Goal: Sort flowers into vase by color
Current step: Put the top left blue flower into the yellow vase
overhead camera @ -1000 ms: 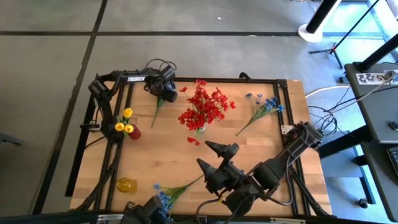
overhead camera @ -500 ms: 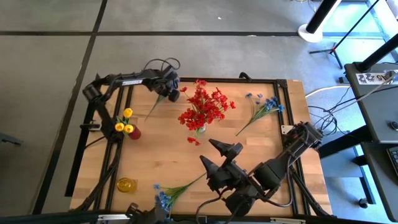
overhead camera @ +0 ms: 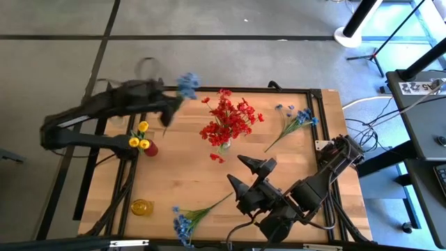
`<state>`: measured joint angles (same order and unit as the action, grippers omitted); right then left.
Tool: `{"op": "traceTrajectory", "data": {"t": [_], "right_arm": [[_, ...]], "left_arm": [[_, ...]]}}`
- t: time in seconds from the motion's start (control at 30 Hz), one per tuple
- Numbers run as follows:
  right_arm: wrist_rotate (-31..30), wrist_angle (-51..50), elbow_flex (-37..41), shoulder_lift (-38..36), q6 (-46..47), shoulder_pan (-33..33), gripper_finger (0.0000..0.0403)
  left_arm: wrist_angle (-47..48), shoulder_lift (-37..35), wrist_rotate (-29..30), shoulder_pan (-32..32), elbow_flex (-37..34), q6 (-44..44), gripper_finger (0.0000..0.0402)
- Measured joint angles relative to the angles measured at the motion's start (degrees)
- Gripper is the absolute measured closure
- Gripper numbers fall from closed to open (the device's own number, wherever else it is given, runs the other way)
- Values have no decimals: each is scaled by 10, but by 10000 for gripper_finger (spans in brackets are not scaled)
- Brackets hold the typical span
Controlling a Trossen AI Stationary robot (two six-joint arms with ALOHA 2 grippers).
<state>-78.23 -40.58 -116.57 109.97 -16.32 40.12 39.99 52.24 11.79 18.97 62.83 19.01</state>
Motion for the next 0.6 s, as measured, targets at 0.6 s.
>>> {"op": "traceTrajectory", "data": {"t": [0.6], "right_arm": [[3,99,0,-4,-55,-17,13]], "left_arm": [[-292,-195,-274,-233,-77,30,391]]}}
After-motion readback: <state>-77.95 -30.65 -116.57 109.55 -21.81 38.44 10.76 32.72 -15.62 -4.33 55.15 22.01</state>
